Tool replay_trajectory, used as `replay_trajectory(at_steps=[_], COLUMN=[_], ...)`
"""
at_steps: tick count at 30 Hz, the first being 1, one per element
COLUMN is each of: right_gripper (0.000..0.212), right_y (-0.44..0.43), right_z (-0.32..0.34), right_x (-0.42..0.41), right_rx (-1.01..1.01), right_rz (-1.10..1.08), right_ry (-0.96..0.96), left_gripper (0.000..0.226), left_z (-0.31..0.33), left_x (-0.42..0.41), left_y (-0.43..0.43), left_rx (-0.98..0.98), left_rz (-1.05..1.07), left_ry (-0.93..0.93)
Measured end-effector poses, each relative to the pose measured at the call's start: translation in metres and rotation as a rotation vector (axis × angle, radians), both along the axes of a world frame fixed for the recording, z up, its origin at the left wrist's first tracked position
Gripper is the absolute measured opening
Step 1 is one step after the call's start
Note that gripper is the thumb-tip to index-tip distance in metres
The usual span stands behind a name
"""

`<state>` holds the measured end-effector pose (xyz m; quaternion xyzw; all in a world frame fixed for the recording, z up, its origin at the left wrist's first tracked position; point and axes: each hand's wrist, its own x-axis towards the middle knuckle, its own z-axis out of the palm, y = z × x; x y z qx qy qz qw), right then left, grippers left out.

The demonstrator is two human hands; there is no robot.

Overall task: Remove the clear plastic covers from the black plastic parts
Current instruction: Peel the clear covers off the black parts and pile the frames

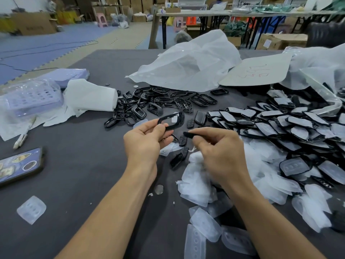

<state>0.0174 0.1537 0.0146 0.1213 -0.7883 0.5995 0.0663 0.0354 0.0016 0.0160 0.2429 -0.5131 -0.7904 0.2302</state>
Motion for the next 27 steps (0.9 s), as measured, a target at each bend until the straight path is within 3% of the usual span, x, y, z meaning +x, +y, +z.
replay_trajectory(at_steps=[3,7,18,23,27], right_gripper=[0.032,0.017,0.02,0.013,0.029], right_y=[0.001,0.003,0.009,0.01,0.012], right_z=[0.004,0.009,0.016,0.016,0.013], right_x=[-0.001,-0.002,-0.002,-0.005,-0.009], right_rx=[-0.249,-0.442,-0.515,-0.592,-0.569], right_rz=[0.058,0.081,0.093,0.058,-0.006], right_ry=[-0.101,-0.23,-0.351,-0.333,-0.286], left_gripper=[0.019,0.028,0.018,0.021,0.027], left_z=[-0.002,-0.002,-0.002,0.0,-0.001], left_x=[-0.001,0.001,0.005,0.006,0.006], left_y=[0.003,0.006,0.012,0.011,0.012], left_rx=[-0.055,-0.104,-0.136,-0.12,-0.093], left_rz=[-0.032,-0.071,-0.171,-0.235,-0.276], left_ry=[-0.013,-0.018,0.027,0.056,0.062])
